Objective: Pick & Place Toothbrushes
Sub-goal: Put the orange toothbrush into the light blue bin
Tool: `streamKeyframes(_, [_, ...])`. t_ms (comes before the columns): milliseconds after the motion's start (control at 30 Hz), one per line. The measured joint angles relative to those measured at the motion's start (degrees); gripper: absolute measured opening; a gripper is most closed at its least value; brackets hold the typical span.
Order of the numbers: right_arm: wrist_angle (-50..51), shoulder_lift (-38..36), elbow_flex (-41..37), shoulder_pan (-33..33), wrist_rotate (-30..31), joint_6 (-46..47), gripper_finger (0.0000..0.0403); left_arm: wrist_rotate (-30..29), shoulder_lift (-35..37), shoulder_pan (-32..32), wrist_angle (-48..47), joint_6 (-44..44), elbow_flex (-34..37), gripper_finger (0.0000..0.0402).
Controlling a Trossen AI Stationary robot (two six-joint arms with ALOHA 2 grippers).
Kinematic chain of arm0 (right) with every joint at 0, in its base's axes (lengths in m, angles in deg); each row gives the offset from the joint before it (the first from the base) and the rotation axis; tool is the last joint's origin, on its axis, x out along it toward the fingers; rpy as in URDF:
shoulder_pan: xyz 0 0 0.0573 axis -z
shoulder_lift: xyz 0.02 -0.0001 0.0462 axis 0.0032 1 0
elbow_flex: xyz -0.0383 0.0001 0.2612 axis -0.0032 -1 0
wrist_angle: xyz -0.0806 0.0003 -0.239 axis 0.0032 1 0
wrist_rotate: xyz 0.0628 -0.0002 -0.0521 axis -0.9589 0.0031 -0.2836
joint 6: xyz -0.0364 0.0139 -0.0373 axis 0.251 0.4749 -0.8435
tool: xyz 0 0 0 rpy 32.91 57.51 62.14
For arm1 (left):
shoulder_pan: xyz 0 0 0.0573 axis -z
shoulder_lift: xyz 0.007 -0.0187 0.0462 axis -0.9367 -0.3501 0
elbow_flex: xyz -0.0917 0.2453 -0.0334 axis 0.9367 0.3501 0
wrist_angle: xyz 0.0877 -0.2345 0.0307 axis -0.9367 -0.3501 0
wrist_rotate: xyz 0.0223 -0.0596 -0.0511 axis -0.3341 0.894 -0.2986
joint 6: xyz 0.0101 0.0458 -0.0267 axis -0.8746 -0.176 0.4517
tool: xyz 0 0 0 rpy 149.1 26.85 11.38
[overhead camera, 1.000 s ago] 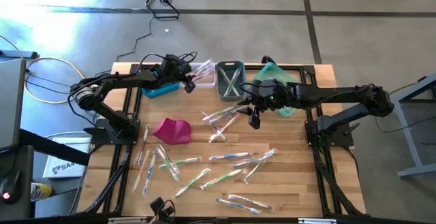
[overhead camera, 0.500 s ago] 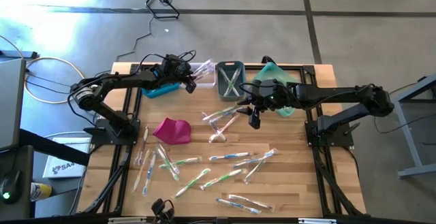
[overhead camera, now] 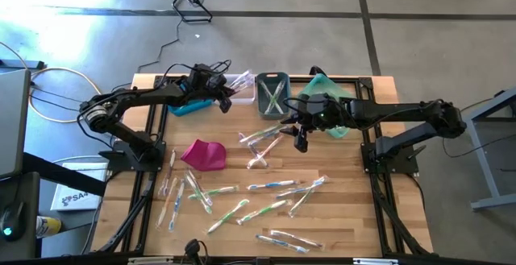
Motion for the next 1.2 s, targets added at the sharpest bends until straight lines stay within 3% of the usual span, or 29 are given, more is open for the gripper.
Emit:
streamKeyframes(433, [0.0, -0.02, 0.0, 0.0, -0.02, 0.12, 0.0134, 1.24, 1.43, 0.54, 1.02, 2.99, 0.05, 0.0028])
streamKeyframes(667, [0.0, -0.02, 0.0, -0.01, -0.02, 0.39, 0.0134, 2.1, 7.85, 3.23, 1.38, 0.01, 3.99, 0.0028])
streamKeyframes(1033, [0.02, -0.02, 0.0, 0.0, -0.02, 0.46, 0.0134, 0.15, 20.02, 13.89, 11.69, -1.35, 13.72, 0.0028])
streamKeyframes(1200, [0.02, -0.02, 0.0, -0.01, -0.17, 0.41, 0.0134, -0.95, 23.81, 19.79, 12.04, -1.35, 14.85, 0.0028])
